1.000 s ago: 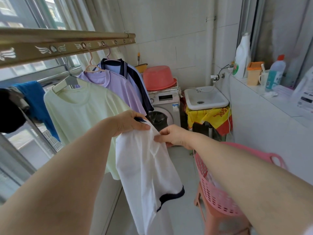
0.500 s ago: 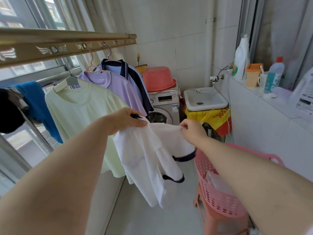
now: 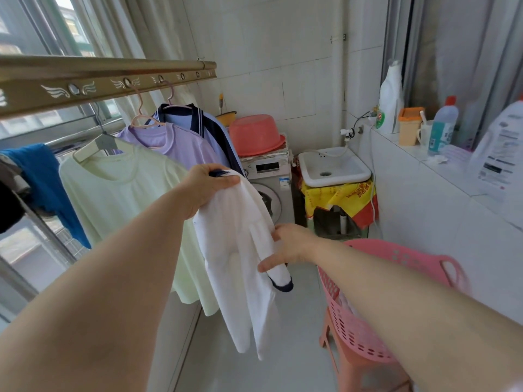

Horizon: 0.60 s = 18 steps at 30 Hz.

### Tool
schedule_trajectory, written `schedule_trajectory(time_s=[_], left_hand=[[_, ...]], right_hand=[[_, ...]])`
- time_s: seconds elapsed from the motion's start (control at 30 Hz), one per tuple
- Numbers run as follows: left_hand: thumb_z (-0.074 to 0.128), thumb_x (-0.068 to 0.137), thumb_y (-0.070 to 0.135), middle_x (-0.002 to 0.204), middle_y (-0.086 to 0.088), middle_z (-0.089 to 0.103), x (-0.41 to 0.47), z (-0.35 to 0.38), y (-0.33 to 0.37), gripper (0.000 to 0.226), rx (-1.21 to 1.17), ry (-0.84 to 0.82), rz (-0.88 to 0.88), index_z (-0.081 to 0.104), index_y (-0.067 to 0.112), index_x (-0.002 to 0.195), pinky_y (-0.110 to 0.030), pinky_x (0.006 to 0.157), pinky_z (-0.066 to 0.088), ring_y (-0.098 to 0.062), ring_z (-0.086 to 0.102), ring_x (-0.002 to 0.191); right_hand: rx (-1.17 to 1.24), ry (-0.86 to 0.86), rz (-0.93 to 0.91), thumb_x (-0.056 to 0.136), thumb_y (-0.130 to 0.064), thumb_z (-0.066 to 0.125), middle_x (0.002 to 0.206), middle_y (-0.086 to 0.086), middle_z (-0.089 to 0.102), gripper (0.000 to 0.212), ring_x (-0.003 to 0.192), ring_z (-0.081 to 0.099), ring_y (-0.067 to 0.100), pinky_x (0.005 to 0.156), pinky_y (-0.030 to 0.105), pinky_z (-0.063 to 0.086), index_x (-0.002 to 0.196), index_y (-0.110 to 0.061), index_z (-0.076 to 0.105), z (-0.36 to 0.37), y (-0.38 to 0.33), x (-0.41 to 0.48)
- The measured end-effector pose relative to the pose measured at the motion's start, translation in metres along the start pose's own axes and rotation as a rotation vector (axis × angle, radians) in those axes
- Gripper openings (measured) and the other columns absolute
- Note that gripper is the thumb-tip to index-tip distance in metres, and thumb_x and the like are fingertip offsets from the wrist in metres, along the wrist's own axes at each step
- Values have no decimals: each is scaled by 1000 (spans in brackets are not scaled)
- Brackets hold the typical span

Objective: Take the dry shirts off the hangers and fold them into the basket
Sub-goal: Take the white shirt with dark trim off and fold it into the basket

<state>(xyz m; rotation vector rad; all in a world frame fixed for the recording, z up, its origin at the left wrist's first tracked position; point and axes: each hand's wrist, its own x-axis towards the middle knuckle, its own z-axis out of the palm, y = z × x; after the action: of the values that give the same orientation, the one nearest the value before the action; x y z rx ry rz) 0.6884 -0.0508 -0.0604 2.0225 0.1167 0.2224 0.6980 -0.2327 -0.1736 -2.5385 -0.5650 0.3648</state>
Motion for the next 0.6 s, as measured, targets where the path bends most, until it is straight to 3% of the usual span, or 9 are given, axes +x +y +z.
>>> schedule_trajectory(time_s=[0.1,0.13,0.2,0.3,0.4,0.5,0.6], left_hand=[[75,81,20,84,-1,63,0,-3,0,11,24,30,8,65,23,84,-26,68,50,-16,60,75],[76,80,20,86,-1,63,1,-7,-2,14,39,33,6,65,19,90,-27,70,50,-17,60,76],[78,78,20,87,-3,62,1,-14,-6,26,117,8,4,66,14,100,-29,74,49,-20,59,78],[82,73,19,78,-2,58,-1,-21,-10,24,472,-146,2,65,12,89,-25,64,44,-21,55,74],[83,68,21,77,-1,59,0,-14,-7,30,785,-268,-19,67,11,91,-24,55,41,-21,56,72],[81,71,26,77,-2,58,7,2,-1,27,922,-149,58,65,13,88,-26,63,39,-23,54,76],[75,78,29,89,-11,62,20,19,11,24,698,121,144,64,12,91,-30,67,38,-25,52,79]], right_hand=[[-53,150,-16,77,-45,69,73,-2,59,30,77,59,20,63,28,46,72,-16,60,2,4,3],[-42,202,-6,81,-36,66,66,-1,55,29,71,58,20,57,26,42,64,-15,56,-1,7,3],[-65,338,37,83,-29,65,70,0,58,20,72,59,20,56,26,42,69,-15,60,-12,14,1],[-156,594,123,87,-25,62,88,-4,64,2,77,55,17,63,26,37,88,-24,60,-39,27,-2],[-239,716,160,89,-17,60,99,1,65,16,88,59,23,64,28,37,102,-23,53,-64,43,0],[-334,675,187,90,-8,51,97,7,59,16,84,53,26,59,26,33,96,-21,59,-83,50,-3],[-177,843,225,96,-9,38,90,8,56,19,78,47,26,60,30,31,97,-12,57,-103,58,-6]])
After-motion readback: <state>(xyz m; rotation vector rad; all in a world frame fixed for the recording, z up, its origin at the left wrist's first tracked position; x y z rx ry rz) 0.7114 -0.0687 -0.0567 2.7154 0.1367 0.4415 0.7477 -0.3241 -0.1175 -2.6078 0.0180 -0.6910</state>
